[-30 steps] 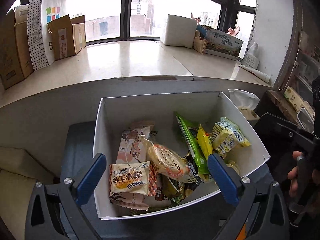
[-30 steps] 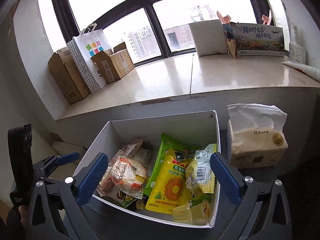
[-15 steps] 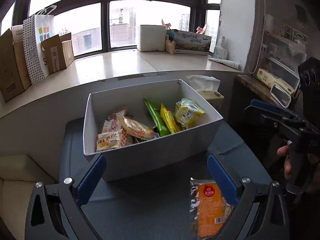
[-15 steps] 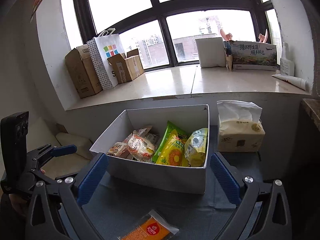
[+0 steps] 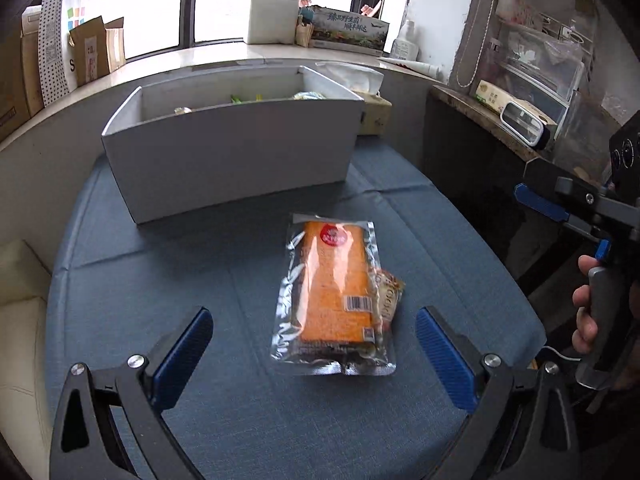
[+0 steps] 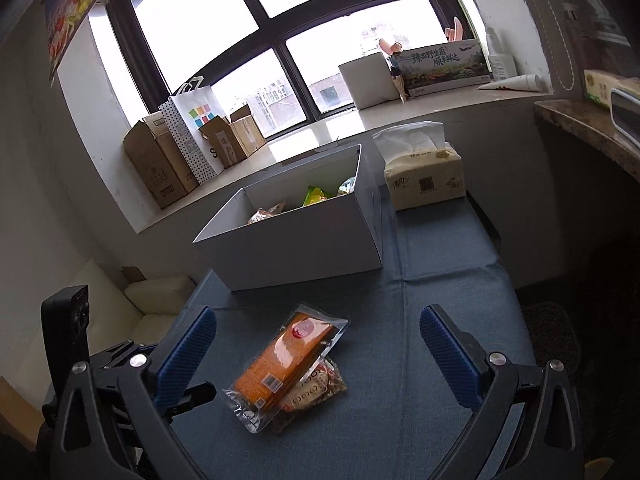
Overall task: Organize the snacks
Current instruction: 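Grasp the orange cake pack with the left tool while the right tool grasps the round pastry pack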
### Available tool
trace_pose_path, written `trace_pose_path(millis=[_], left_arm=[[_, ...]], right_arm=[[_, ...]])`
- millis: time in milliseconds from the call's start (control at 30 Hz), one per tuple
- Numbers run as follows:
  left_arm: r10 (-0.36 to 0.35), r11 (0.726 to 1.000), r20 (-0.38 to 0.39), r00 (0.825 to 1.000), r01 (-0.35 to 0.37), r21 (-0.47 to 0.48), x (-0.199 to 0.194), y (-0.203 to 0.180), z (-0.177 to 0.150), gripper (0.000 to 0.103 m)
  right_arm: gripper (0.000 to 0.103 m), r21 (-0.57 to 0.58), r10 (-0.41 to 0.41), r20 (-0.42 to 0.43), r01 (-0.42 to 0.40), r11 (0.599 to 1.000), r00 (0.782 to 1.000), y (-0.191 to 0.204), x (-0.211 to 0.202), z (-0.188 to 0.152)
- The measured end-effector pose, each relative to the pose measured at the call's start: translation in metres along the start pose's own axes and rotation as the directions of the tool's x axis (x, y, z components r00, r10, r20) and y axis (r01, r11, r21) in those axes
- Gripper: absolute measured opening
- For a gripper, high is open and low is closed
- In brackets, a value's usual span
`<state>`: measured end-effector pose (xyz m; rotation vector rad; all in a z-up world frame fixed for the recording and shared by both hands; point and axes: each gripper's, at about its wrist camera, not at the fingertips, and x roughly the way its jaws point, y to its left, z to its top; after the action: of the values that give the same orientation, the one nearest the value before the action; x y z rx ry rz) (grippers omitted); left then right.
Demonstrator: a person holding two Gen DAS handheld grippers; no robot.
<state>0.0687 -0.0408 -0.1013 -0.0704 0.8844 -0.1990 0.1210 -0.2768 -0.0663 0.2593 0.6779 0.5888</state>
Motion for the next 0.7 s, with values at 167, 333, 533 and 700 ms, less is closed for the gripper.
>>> trace_pose_path(millis=[167,333,533,700], left_arm=[[-0.005,0.999,-0.067,0.998,0.007,0.033,0.024,-0.012,0.002,0.103],[-0.002,0.996,-0.134,0.991,0.014,0.090,0.060,-0.024,0.011,0.103],[-0.003,0.993,-0.168,0.986,0.022,0.113,0.083,-0.022,0.016,0.103],[-0.029,0.993,-0.180,0.983,0.049,0.106,0.086,-0.016,0.020,0.084]], right_arm=[[0.103,0.004,0.016,-0.016,-0.016,1.000,1.000,0.001,-0.005,-0.013],[0.103,-0.016,0.010,-0.023,-0.010,1.000,1.000,0.004,-0.005,-0.017],[0.103,-0.010,-0.003,-0.037,0.003,1.000,0.999,-0.002,-0.005,-0.022],[0.103,0.005,-0.006,-0.049,0.006,1.000,0.999,-0.007,-0.005,-0.027]])
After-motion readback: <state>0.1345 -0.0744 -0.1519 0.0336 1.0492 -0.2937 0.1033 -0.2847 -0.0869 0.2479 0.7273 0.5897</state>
